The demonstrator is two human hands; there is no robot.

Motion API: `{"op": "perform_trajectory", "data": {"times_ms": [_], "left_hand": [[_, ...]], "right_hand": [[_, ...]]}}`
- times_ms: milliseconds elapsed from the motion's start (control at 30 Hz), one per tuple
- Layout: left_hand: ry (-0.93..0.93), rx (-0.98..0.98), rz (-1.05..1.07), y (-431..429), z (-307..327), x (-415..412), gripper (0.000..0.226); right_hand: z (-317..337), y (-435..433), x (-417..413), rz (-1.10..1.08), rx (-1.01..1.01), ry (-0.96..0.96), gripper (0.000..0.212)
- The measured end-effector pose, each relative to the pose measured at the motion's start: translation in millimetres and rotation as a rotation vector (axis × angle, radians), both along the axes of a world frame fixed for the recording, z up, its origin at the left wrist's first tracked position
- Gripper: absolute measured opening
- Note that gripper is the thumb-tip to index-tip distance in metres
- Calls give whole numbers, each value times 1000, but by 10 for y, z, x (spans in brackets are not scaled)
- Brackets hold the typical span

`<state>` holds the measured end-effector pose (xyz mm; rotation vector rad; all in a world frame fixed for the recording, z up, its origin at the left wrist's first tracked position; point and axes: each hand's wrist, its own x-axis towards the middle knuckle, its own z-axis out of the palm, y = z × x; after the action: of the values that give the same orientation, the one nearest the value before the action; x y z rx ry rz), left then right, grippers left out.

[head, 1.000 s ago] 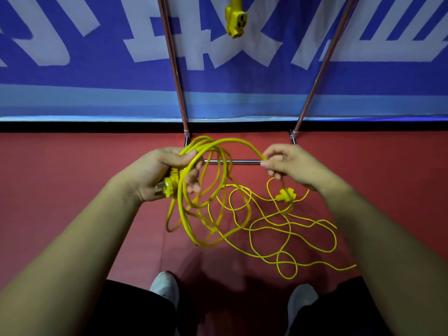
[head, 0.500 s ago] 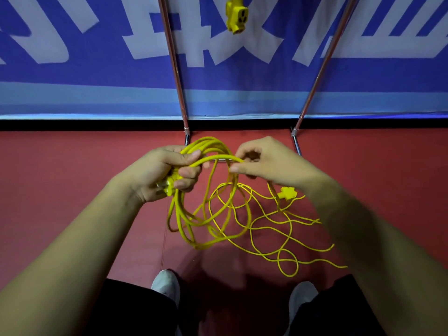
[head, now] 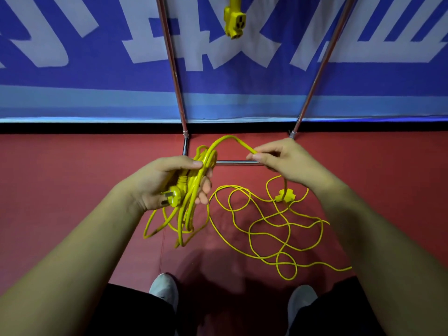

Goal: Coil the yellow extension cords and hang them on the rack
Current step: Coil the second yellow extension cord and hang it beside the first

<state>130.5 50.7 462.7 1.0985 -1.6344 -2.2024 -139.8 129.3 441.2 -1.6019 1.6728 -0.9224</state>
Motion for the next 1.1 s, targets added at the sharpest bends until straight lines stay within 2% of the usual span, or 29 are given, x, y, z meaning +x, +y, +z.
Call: {"op": "perform_trajectory", "data": {"times_ms": [67, 233, 367, 500, 600, 733, 833, 967, 1100], "left_hand": [[33, 28, 37, 13, 6, -14, 23], [7, 38, 5, 81, 1, -49, 21], [6, -2, -46, 71, -53, -54, 6], [58, 42, -89, -47, -146, -4, 23], [61, 73, -82, -160, -268, 48, 23], [-7, -31, -80, -201, -343, 96, 23], [44, -27, -169, -121, -312, 62, 7], [14, -53, -169, -58, -267, 42, 12], [0, -58, -215, 28, -199, 18, 4]], "right_hand": [[63, -1, 28, 31, 5, 20, 13], [210, 26, 434, 176, -29, 37, 15], [274, 38, 557, 177, -78, 36, 11], [30, 25, 230, 150, 92, 137, 13], [-149, 29, 31, 73, 197, 85, 12], [-114, 17, 18, 78, 153, 56, 11], [29, 10, 141, 98, 98, 105, 11], [192, 36, 381, 140, 90, 186, 11], [183, 50, 660, 142, 79, 154, 41]]}}
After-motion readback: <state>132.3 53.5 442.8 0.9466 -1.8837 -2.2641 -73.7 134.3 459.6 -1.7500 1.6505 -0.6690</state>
